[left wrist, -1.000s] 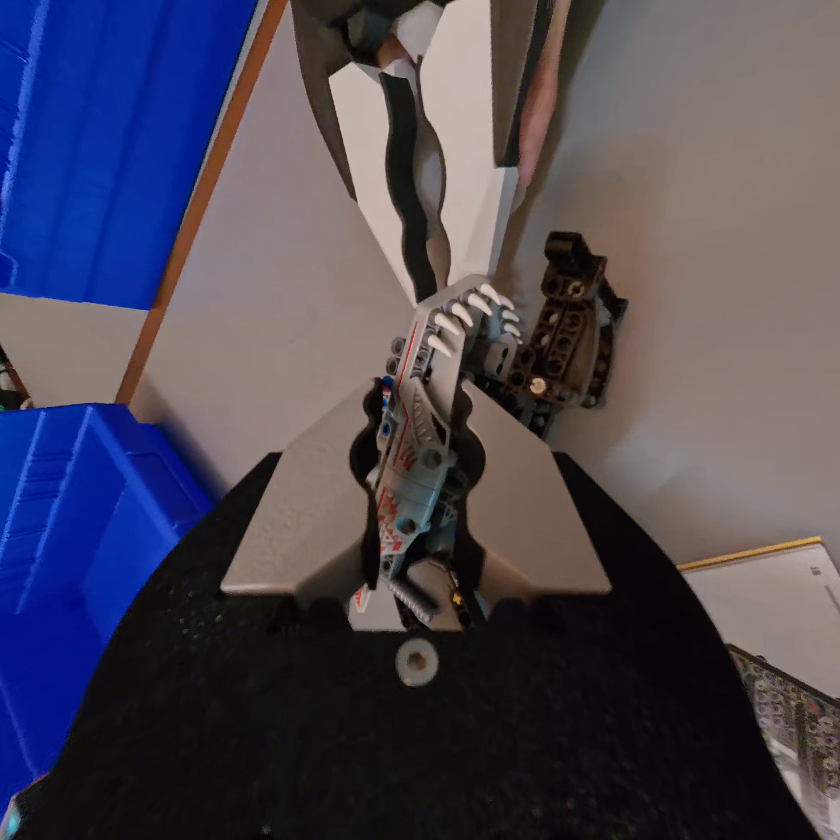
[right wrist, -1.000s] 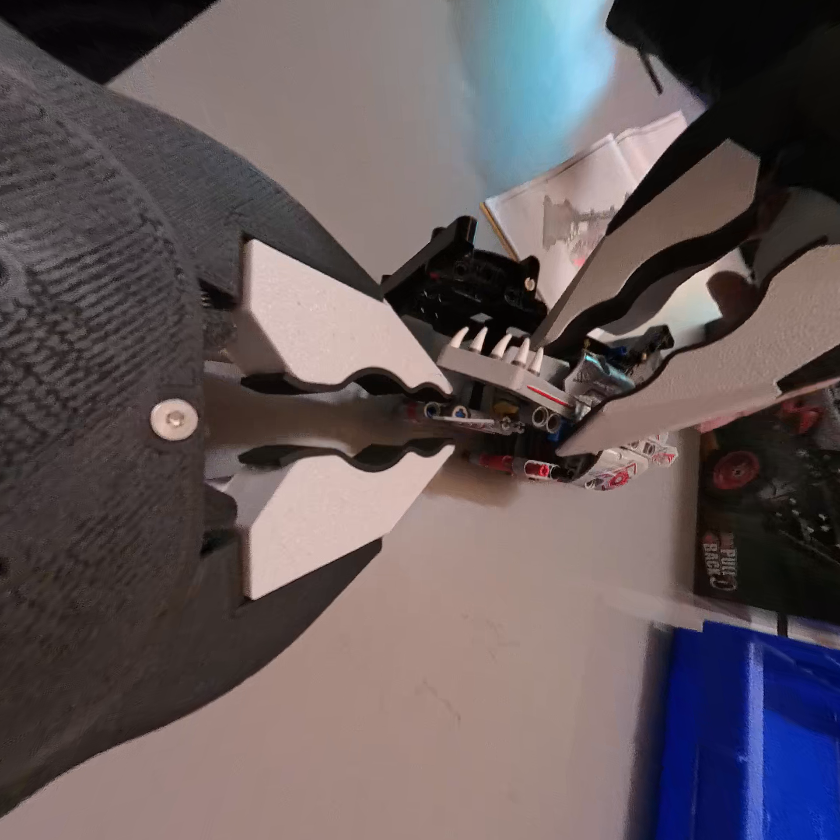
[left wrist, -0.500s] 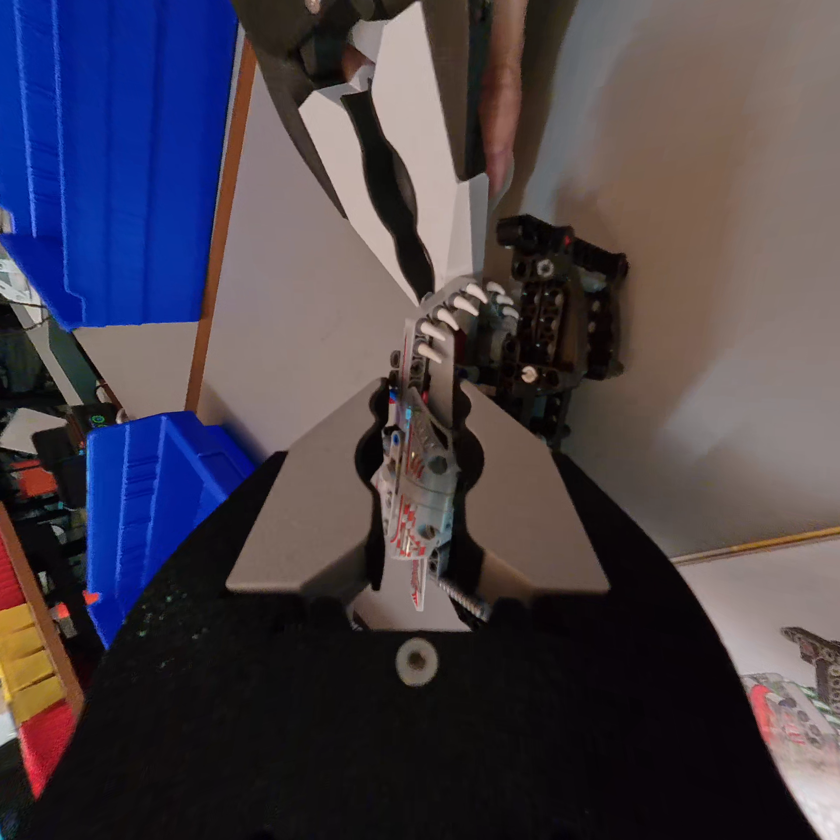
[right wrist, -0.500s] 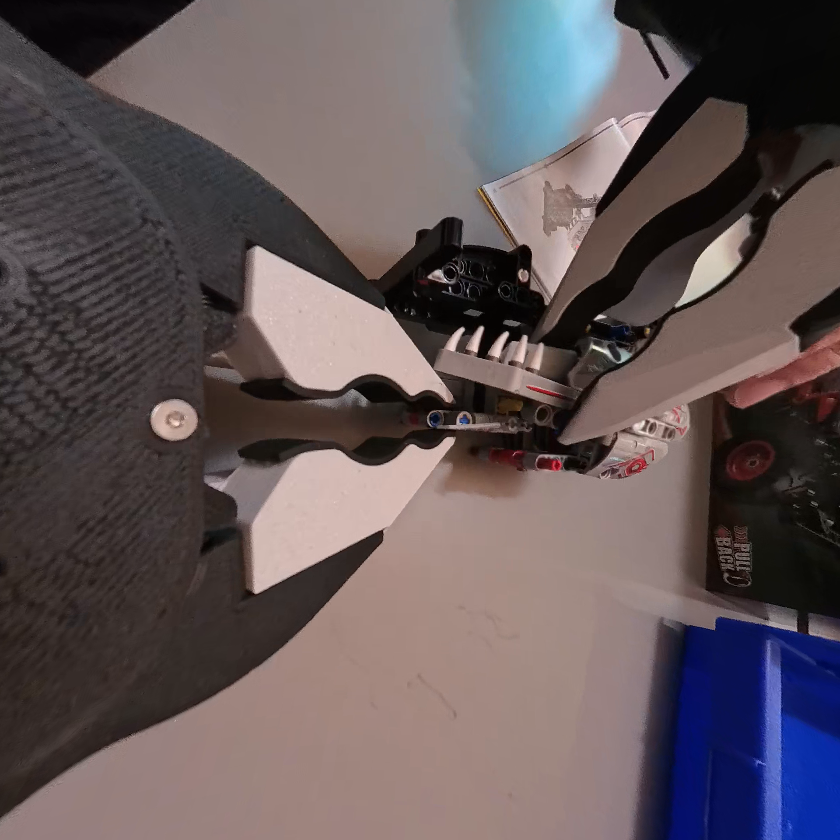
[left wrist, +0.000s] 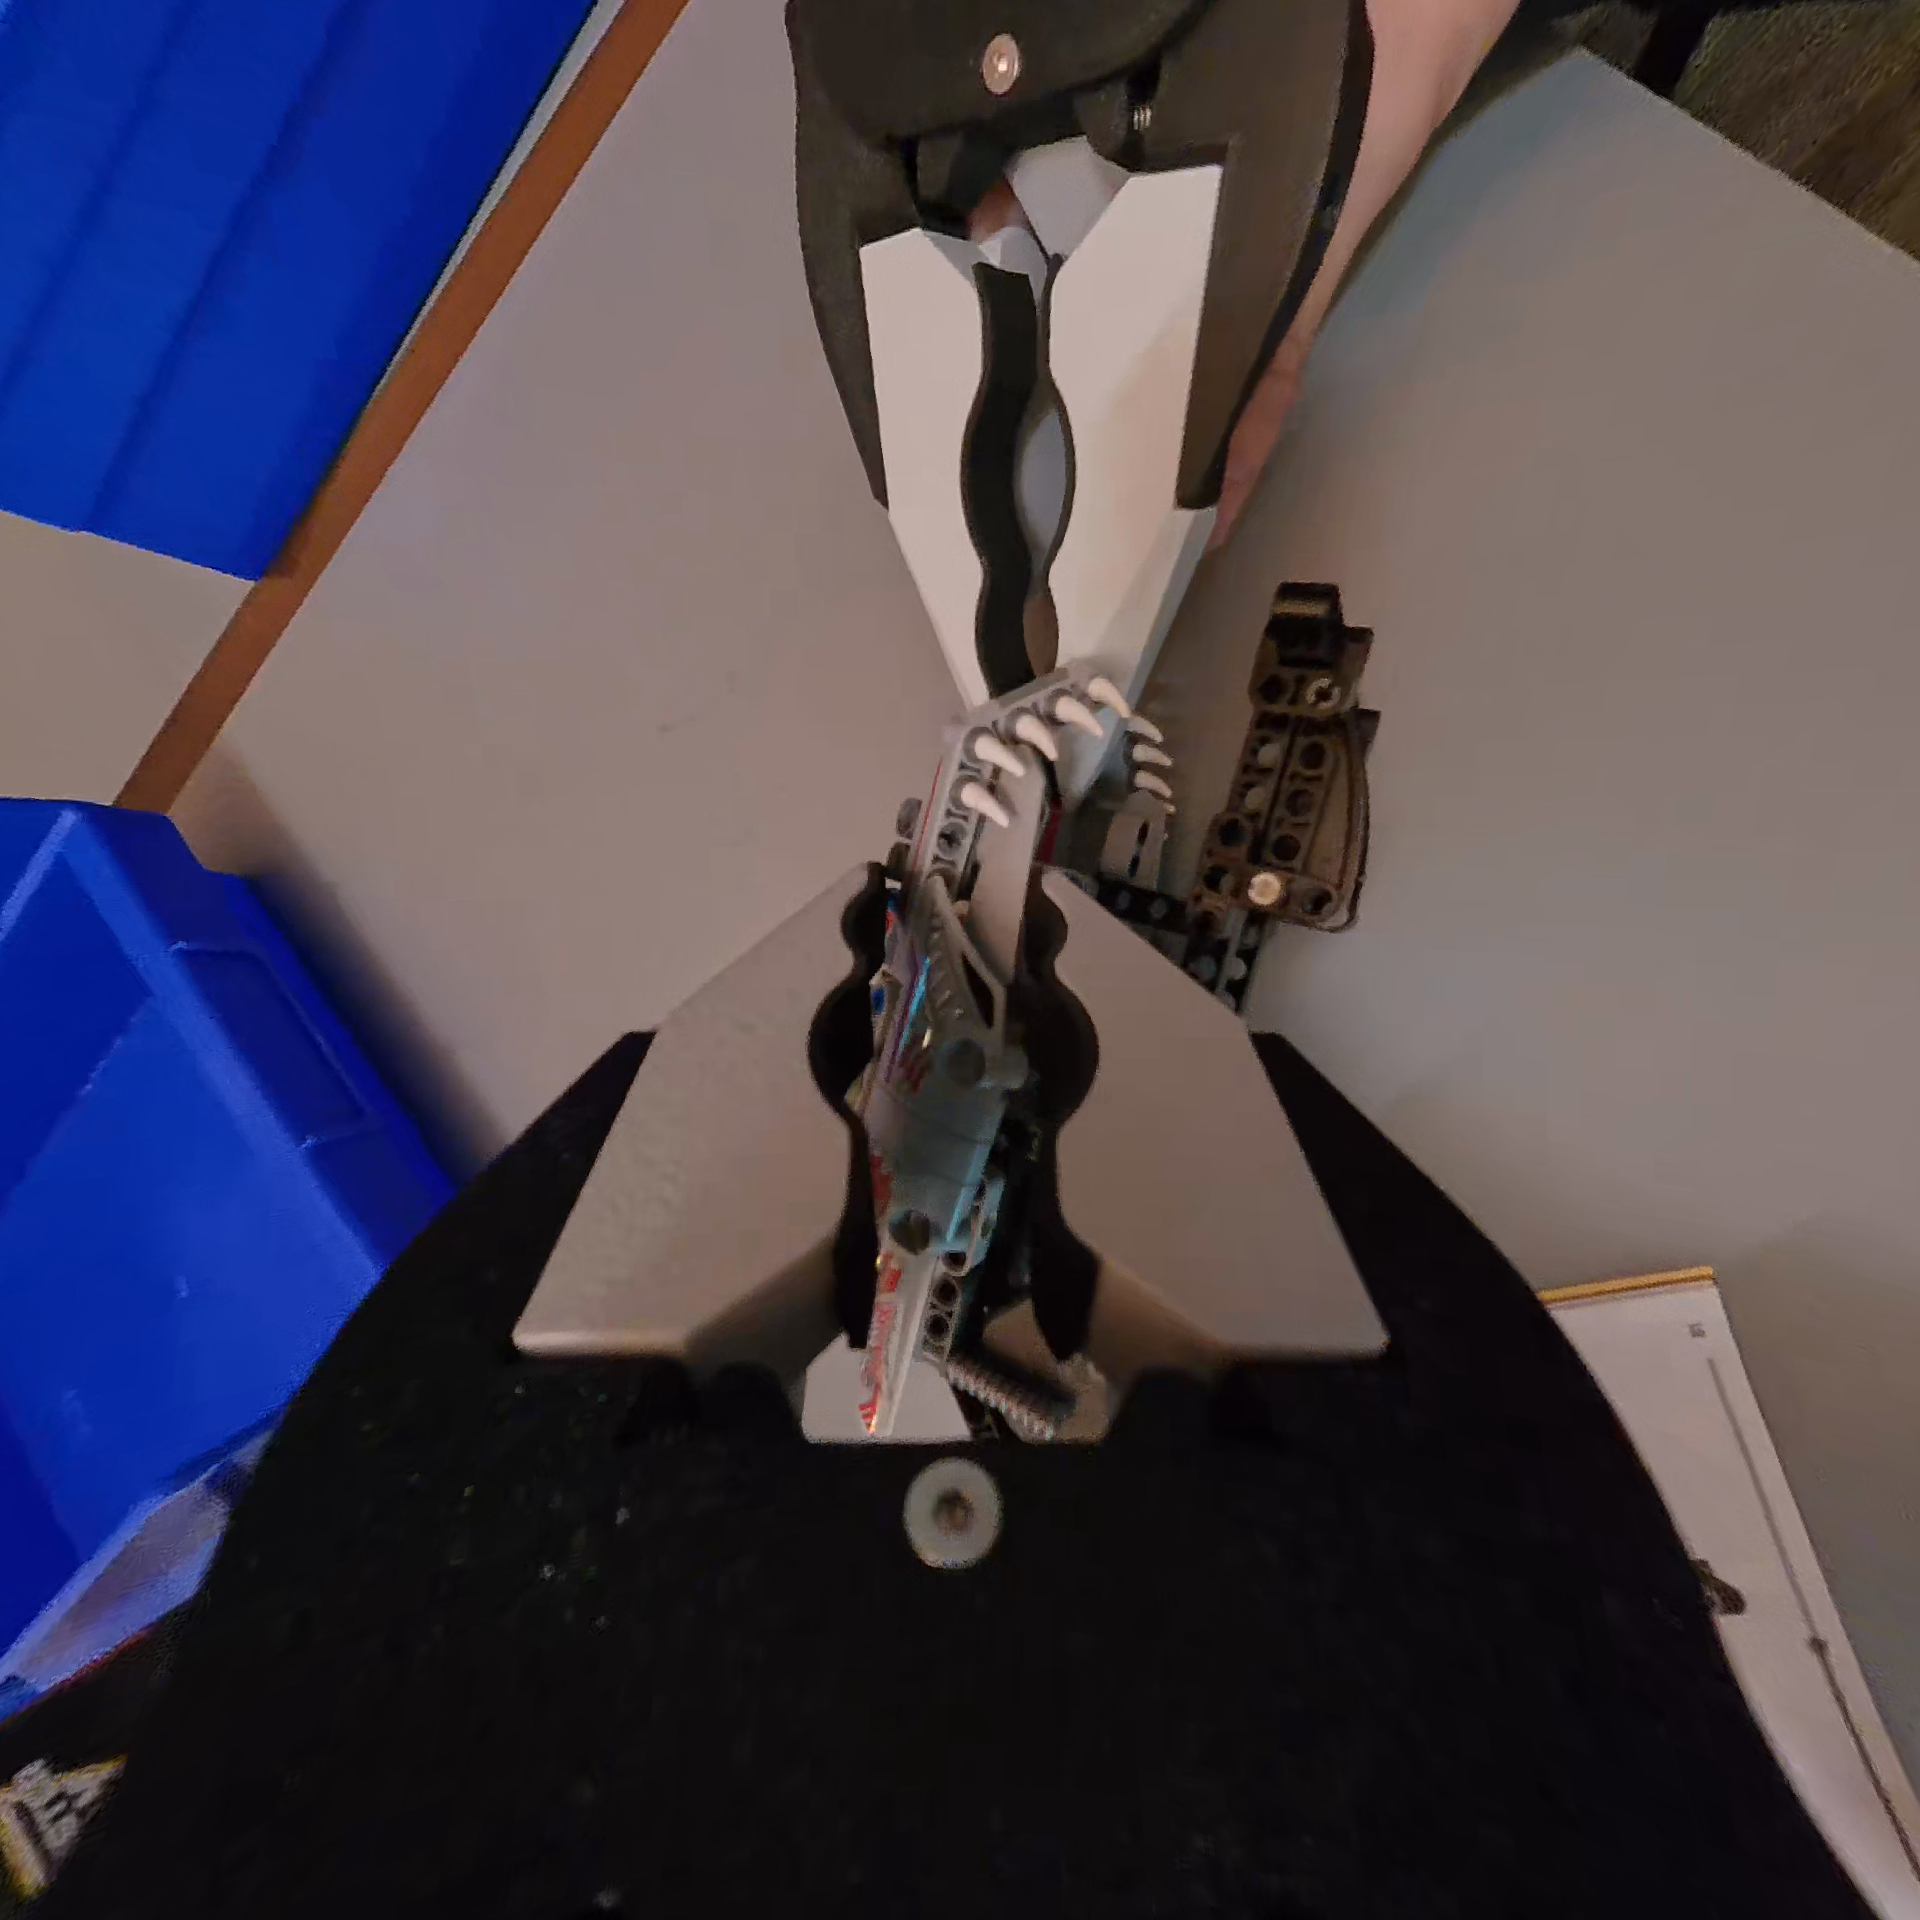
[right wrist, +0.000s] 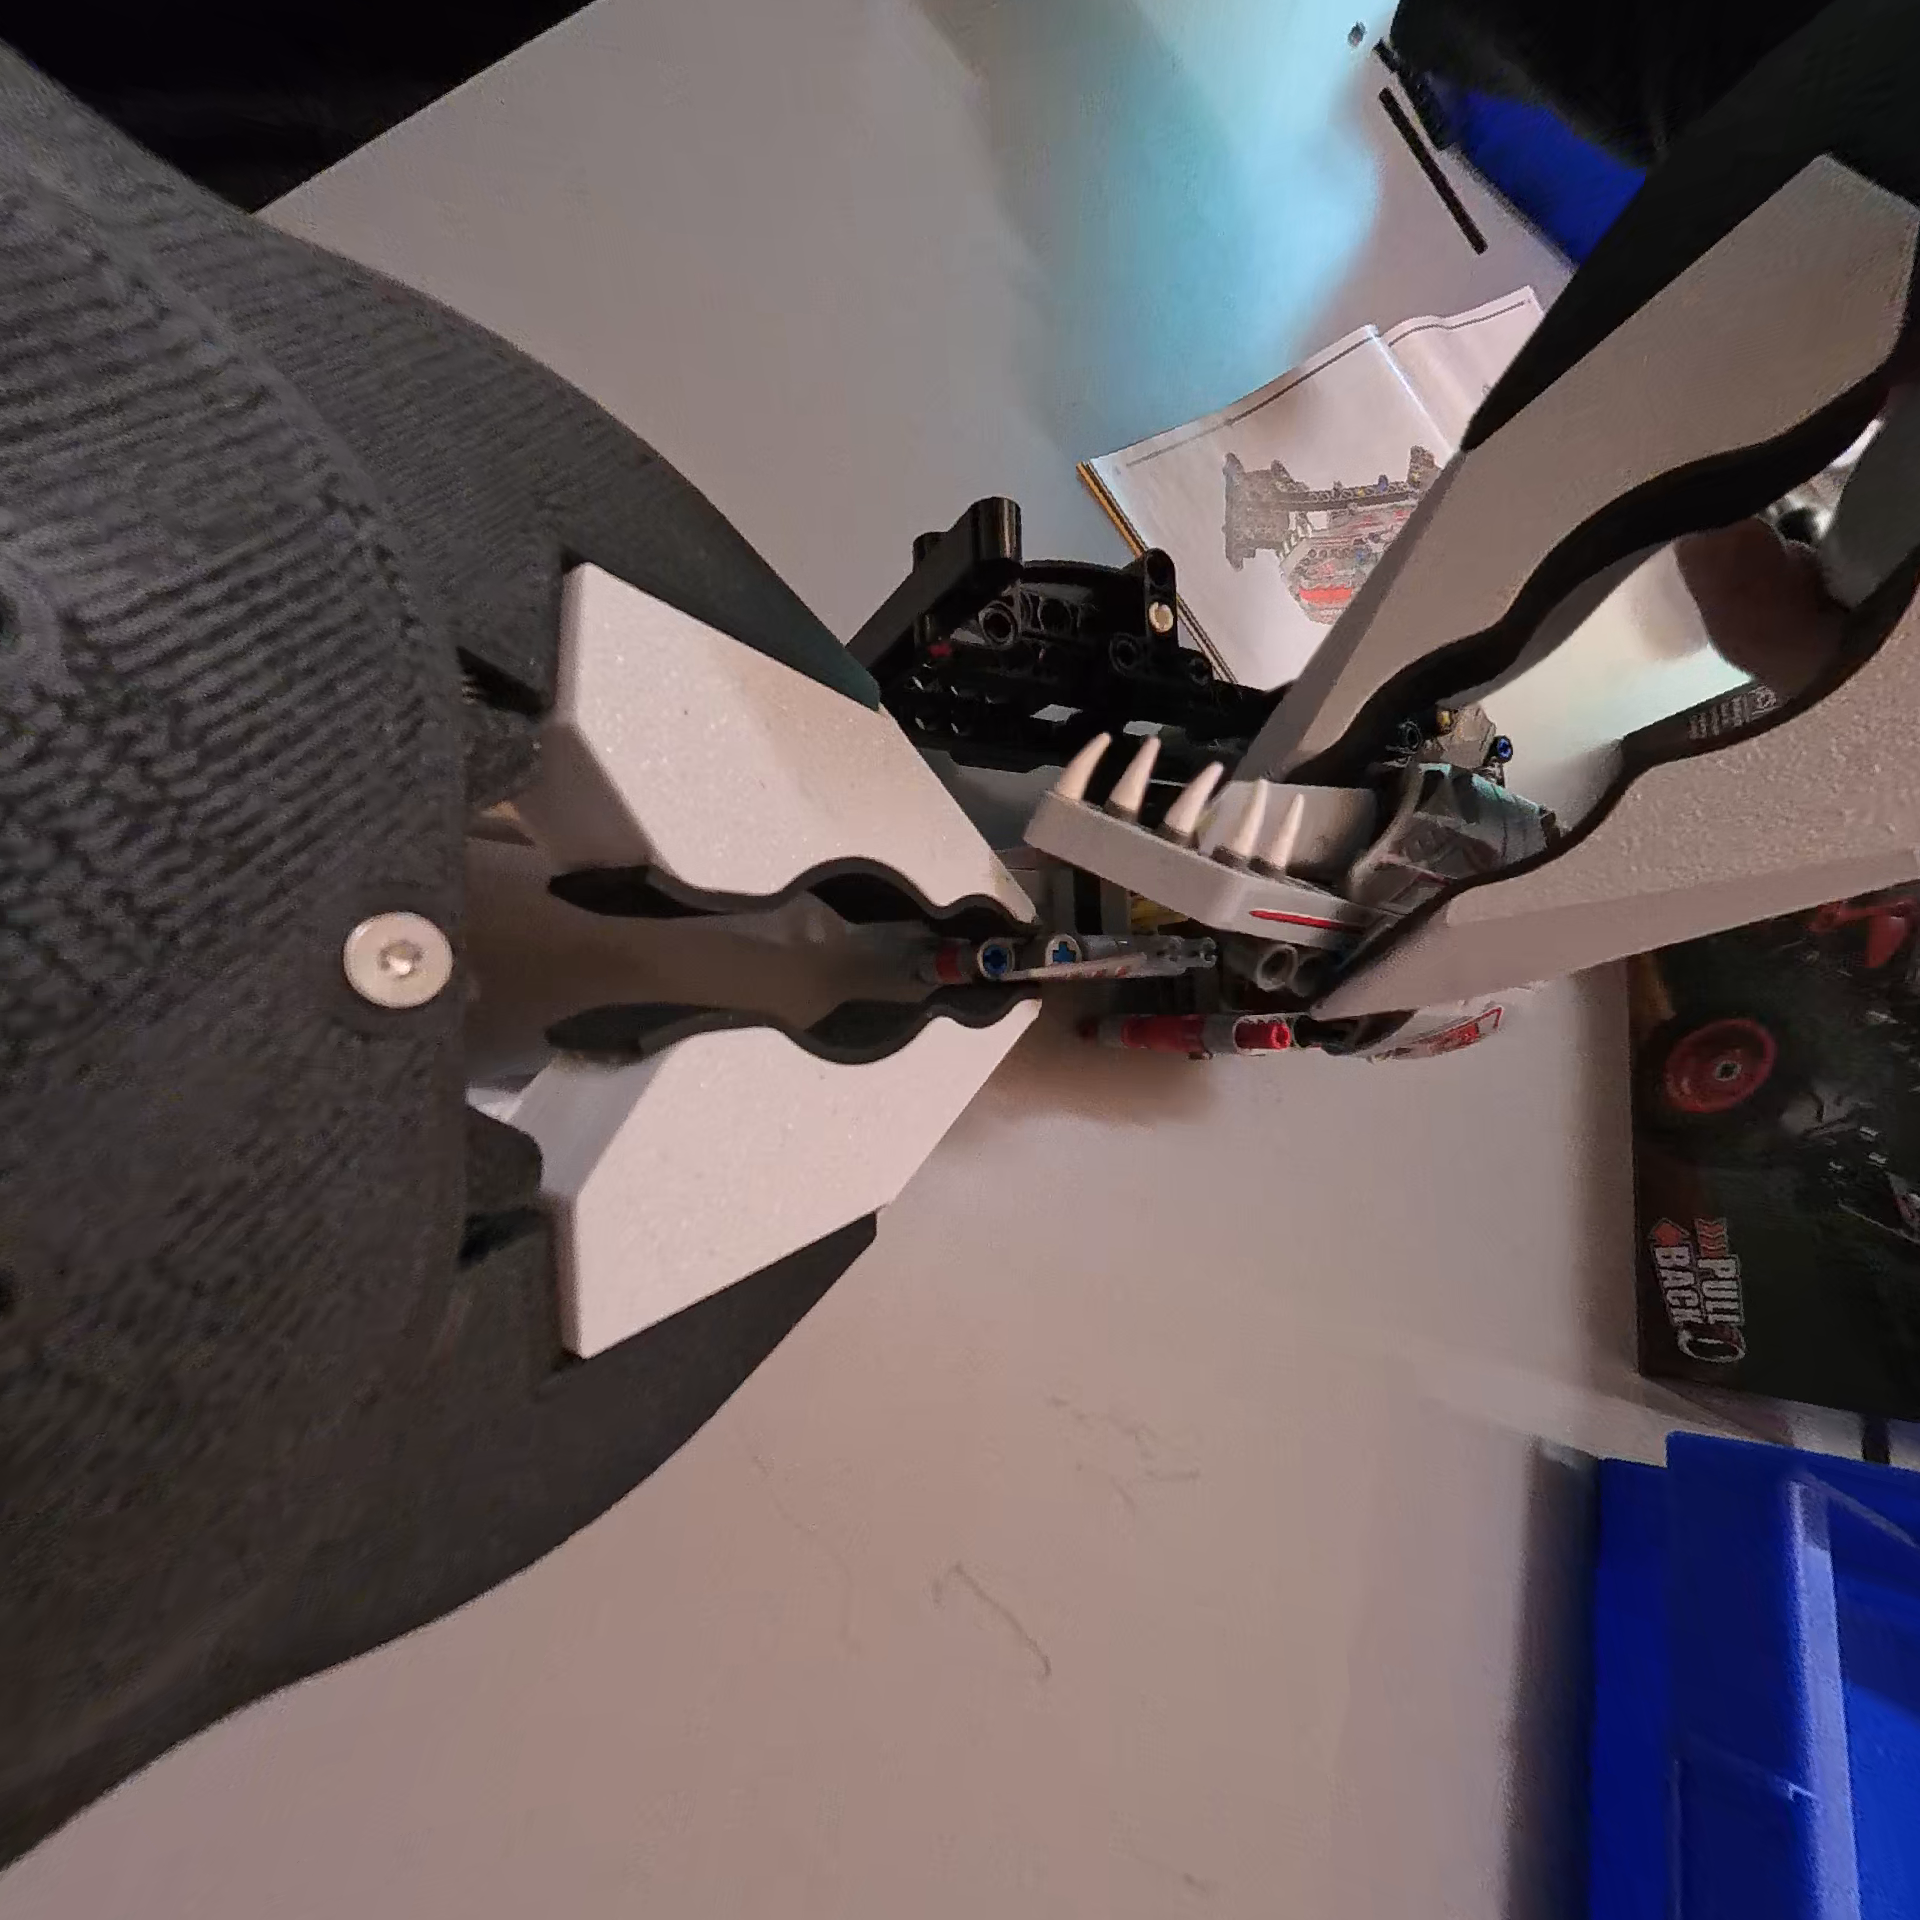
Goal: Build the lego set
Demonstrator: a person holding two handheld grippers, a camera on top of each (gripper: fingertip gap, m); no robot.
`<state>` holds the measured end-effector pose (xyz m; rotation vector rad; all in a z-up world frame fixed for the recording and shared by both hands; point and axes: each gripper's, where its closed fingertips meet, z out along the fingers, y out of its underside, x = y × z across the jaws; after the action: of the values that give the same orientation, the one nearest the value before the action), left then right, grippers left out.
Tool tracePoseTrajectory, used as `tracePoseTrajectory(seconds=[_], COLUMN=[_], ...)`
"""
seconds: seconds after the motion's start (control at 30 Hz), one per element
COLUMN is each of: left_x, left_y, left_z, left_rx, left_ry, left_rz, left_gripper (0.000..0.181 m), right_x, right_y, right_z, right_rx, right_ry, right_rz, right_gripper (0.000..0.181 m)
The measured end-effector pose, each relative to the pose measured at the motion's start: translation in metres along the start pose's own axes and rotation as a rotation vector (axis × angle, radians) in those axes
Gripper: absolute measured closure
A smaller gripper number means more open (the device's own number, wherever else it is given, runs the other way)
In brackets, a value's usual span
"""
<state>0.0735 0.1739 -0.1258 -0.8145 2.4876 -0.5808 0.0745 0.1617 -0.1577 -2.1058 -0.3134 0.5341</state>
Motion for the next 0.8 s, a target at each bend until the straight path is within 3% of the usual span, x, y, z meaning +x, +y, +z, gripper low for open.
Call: tracePoseTrajectory(seconds=[0.33, 0.47, 0.7, 0.8], left_x=[0.008, 0.007, 0.005, 0.0], left_y=[0.001, 0.002, 0.0, 0.015], left_z=[0.004, 0.001, -0.031, -0.038], left_rx=[-0.019, -0.008, 0.114, 0.057], left_ry=[-0.022, -0.03, -0.028, -0.023], left_rz=[0.003, -0.027, -0.071, -0.001], left_gripper=[0.155, 0.144, 0.134, 0.131], right_x=[0.0, -0.001, -0.002, -0.002], right_y=[0.0, 0.0, 0.0, 0.0], right_z=[0.0, 0.0, 0.0, 0.001], right_rx=[0.0, 0.0, -0.004, -0.011], right_ry=[0.013, 0.016, 0.016, 0.004], right_rz=[-0.014, -0.026, -0.056, -0.074], right_gripper=[0.176, 0.176, 0.177, 0.176])
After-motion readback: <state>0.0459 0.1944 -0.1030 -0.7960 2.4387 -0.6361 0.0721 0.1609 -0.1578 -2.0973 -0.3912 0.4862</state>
